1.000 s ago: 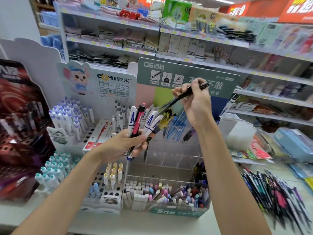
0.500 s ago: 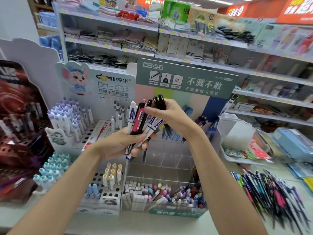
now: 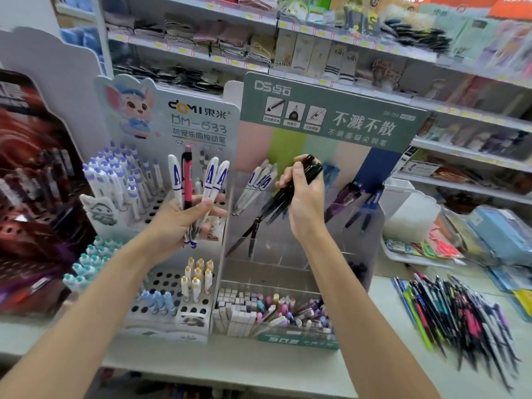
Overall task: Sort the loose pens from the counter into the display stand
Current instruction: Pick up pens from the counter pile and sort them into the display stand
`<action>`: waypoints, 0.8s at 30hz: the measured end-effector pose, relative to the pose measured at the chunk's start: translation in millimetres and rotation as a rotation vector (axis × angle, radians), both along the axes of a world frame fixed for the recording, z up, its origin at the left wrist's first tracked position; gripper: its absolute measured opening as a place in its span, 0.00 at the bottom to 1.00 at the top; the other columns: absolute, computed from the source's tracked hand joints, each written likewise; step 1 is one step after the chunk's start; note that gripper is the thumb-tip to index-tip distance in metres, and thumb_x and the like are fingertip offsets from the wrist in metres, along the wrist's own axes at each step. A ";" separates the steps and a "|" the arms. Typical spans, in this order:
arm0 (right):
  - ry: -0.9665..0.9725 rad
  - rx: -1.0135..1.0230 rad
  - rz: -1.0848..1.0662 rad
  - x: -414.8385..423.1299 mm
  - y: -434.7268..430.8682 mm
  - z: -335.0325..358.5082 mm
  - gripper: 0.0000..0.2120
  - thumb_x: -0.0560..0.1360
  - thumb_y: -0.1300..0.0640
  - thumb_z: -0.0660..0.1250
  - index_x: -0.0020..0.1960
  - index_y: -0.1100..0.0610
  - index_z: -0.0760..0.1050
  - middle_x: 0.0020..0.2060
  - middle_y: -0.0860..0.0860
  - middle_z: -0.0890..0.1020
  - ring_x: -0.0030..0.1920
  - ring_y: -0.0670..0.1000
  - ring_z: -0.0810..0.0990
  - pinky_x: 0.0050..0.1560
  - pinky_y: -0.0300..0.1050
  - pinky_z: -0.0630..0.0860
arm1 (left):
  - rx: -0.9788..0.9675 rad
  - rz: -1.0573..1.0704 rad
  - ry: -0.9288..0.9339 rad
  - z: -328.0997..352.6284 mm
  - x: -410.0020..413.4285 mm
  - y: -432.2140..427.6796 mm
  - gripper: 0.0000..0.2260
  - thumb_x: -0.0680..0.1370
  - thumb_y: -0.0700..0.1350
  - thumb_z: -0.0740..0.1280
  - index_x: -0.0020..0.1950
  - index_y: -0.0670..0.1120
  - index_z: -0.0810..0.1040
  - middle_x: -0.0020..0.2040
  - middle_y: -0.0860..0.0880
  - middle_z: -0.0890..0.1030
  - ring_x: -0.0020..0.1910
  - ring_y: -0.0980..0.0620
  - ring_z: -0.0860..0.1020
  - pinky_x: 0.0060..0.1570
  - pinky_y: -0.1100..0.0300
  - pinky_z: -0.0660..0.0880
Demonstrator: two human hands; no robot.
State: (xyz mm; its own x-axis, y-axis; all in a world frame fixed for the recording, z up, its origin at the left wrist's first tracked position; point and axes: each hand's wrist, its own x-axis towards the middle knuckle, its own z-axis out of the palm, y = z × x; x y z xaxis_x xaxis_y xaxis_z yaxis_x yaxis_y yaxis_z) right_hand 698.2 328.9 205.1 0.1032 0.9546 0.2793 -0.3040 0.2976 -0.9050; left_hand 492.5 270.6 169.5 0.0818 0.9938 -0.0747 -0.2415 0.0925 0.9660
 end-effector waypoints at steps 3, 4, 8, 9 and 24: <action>0.013 -0.029 -0.040 -16.5 1.3 -21.7 0.07 0.84 0.61 0.55 0.49 0.53 0.68 0.31 0.47 0.72 0.35 0.50 0.71 0.52 0.51 0.69 | 0.012 -0.005 0.003 -10.1 3.4 -0.7 0.17 0.77 0.50 0.68 0.60 0.40 0.79 0.50 0.41 0.84 0.26 0.56 0.73 0.31 0.66 0.74; 0.009 -0.030 -0.050 -20.0 0.9 -27.3 0.07 0.84 0.60 0.55 0.48 0.53 0.68 0.32 0.48 0.72 0.36 0.49 0.70 0.52 0.50 0.70 | 0.025 -0.012 0.012 -14.1 3.8 -0.8 0.23 0.73 0.55 0.72 0.60 0.40 0.79 0.52 0.41 0.84 0.27 0.55 0.74 0.32 0.65 0.74; -0.159 -0.048 -0.111 -33.2 -6.5 -49.6 0.09 0.84 0.58 0.55 0.46 0.51 0.68 0.36 0.52 0.74 0.40 0.49 0.73 0.53 0.39 0.71 | 0.040 -0.039 0.106 -27.7 3.1 -2.4 0.31 0.63 0.68 0.75 0.54 0.45 0.84 0.55 0.45 0.84 0.30 0.54 0.74 0.34 0.63 0.74; -0.219 -0.057 -0.116 -35.0 -9.0 -57.6 0.09 0.84 0.57 0.56 0.46 0.52 0.69 0.38 0.53 0.75 0.43 0.49 0.75 0.53 0.37 0.71 | 0.039 -0.044 0.113 -30.0 2.4 -3.2 0.29 0.63 0.68 0.75 0.53 0.48 0.85 0.54 0.46 0.85 0.31 0.54 0.75 0.35 0.63 0.74; -0.059 0.088 -0.104 -33.5 -2.8 -34.7 0.06 0.84 0.59 0.54 0.49 0.54 0.67 0.33 0.51 0.72 0.37 0.53 0.73 0.47 0.43 0.76 | 0.021 -0.050 0.107 -28.9 -3.2 -5.5 0.17 0.73 0.59 0.70 0.46 0.46 0.86 0.57 0.48 0.84 0.31 0.56 0.75 0.33 0.64 0.75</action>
